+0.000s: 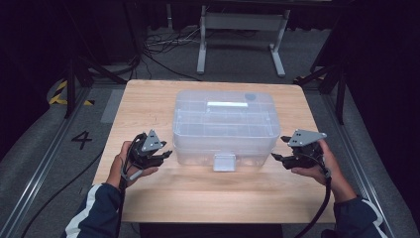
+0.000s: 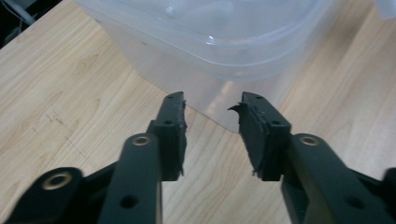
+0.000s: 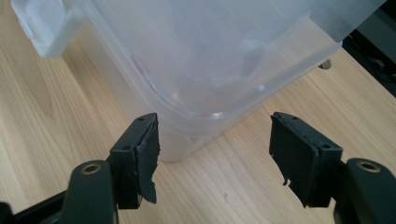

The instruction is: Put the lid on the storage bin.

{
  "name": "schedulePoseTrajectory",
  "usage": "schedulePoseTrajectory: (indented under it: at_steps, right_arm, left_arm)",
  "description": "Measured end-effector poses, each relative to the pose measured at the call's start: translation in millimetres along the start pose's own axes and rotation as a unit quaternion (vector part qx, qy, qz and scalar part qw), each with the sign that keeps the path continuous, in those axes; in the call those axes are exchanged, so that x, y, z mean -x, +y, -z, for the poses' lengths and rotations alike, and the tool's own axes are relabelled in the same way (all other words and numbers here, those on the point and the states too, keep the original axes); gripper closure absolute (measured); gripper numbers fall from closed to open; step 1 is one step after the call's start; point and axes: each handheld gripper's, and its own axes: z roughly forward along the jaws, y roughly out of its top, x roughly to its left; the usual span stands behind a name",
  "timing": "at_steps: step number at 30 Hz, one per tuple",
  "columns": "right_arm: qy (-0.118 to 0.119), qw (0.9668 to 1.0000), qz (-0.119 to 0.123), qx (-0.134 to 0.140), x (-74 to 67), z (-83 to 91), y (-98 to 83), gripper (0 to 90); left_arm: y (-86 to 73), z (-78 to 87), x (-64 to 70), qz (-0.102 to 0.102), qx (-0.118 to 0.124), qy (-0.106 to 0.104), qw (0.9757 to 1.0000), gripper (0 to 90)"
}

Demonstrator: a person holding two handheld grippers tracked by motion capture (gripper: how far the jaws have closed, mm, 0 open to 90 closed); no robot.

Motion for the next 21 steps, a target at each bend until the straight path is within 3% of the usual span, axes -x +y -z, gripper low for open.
schedulePoseTrajectory:
  at_steps: [2, 7, 10, 11, 18, 21]
  right_arm:
    - [0.002, 1.0000, 0.000, -0.007, -0.9, 1.4, -2.1, 35.7]
    - [-0.009, 0.9997, 0.013, -0.019, -4.4, 3.7, -11.0, 34.5]
    - [-0.012, 0.9995, 0.012, -0.025, -4.2, 4.0, -16.9, 32.9]
    - [-0.014, 0.9994, 0.012, -0.028, -4.1, 4.2, -19.1, 32.1]
    - [-0.028, 0.9987, 0.011, -0.040, -2.0, 7.1, -31.3, 30.0]
    - [-0.028, 0.9987, 0.009, -0.043, -0.3, 7.6, -40.7, 29.1]
  left_arm:
    - [-3.3, 1.8, 0.4, -0.005, -0.006, 0.002, 1.0000, 52.6]
    - [-18.6, 5.7, -1.9, 0.011, -0.030, 0.009, 0.9995, 41.3]
    - [-23.6, 7.0, -1.6, 0.011, -0.038, 0.012, 0.9992, 35.0]
    - [-30.1, 8.7, -0.6, 0.013, -0.053, 0.011, 0.9984, 30.4]
    - [-45.4, 17.9, 3.1, 0.004, -0.062, 0.023, 0.9978, 22.5]
    - [-54.9, 21.4, 5.0, -0.002, -0.072, 0.039, 0.9966, 20.8]
